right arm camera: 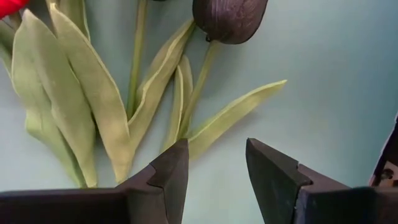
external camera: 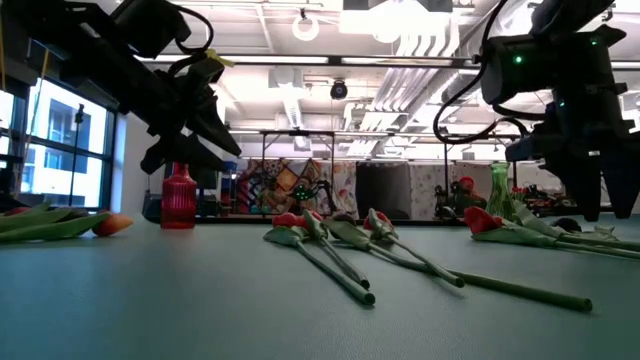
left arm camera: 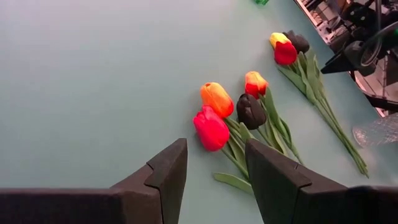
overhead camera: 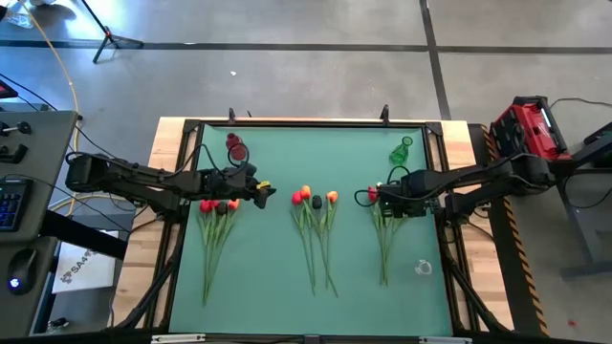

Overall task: Sort flowers into vase by color
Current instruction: Put the right black tulip into the transparent flower vase

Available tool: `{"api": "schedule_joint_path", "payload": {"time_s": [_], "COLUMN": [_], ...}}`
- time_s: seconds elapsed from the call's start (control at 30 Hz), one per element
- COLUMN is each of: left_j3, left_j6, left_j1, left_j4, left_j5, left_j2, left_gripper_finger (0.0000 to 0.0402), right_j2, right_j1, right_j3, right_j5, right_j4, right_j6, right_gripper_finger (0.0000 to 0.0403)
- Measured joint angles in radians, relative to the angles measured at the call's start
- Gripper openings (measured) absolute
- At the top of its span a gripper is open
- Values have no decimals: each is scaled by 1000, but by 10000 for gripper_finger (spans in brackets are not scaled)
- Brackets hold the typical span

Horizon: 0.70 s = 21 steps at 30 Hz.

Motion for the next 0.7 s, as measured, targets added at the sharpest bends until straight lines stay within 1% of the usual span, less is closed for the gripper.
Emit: {"api": "schedule_joint_path", "payload": {"time_s": [0.2,0.5,0.7], "left_j3": [0,0,0], "left_j6": [1,16,28], "left_j1": [0,0,0], "left_j4": [0,13,14], "left_j5": [0,-26,-36], "left_j2": [0,0,0], "left_gripper_finger": [152,152,152], "right_j2": [0,2,3], "right_j1": [0,-48,-97], "right_j3": [0,0,0], "right_j5": [34,52,136], "right_j4": [-13,-7,7], "right_j6": [15,23,11], "right_gripper_finger": [148,148,149]}}
